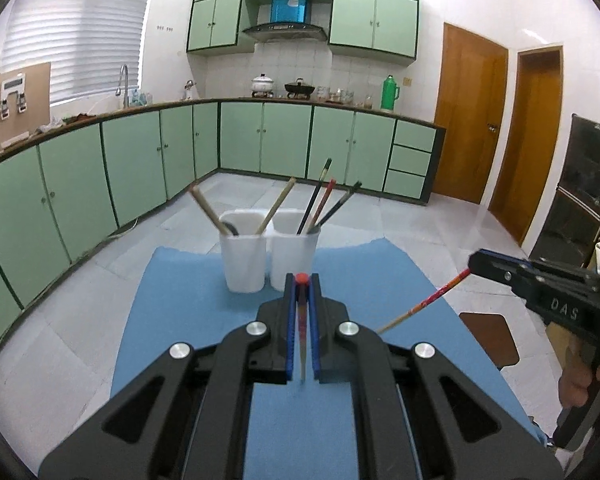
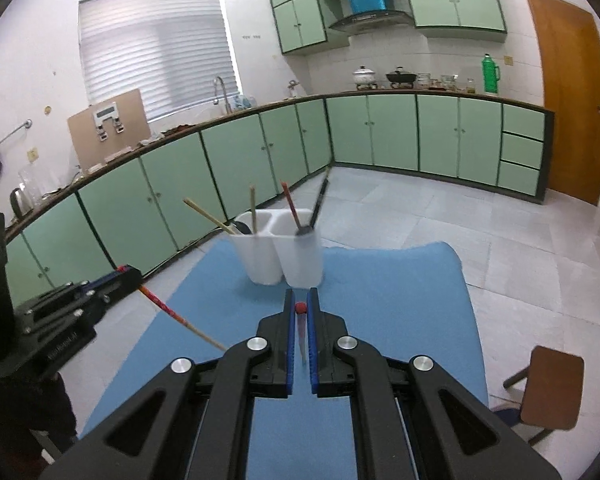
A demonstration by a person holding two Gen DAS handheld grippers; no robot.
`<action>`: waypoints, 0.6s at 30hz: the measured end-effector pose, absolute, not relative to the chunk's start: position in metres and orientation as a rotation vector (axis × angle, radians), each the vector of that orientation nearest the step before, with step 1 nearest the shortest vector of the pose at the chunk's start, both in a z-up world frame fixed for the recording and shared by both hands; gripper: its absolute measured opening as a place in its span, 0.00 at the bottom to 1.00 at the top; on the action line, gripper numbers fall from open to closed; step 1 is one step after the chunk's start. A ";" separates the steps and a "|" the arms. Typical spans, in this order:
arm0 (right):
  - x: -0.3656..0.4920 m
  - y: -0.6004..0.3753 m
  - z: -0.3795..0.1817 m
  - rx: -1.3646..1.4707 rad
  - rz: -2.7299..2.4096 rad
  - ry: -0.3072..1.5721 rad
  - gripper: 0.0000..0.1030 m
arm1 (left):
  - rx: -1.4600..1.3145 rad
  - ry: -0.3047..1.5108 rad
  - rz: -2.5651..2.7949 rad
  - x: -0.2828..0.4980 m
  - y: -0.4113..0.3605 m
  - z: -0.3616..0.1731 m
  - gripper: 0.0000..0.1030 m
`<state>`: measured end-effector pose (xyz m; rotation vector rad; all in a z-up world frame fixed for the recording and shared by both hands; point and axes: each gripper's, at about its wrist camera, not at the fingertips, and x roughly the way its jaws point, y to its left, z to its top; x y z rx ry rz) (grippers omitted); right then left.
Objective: Organize utensils
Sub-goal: 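Lift both red-patterned chopsticks and lower them into the white holder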
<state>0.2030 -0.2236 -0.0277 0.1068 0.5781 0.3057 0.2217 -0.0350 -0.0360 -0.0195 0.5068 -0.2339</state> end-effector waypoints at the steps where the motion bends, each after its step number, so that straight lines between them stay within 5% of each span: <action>1: 0.207 -0.221 -0.024 0.099 0.313 0.582 0.05 | -0.017 0.504 -0.240 0.224 -0.036 -0.034 0.05; 18: 0.246 -0.197 0.069 0.050 0.395 0.416 0.05 | -0.026 0.321 -0.246 0.254 -0.019 0.050 0.05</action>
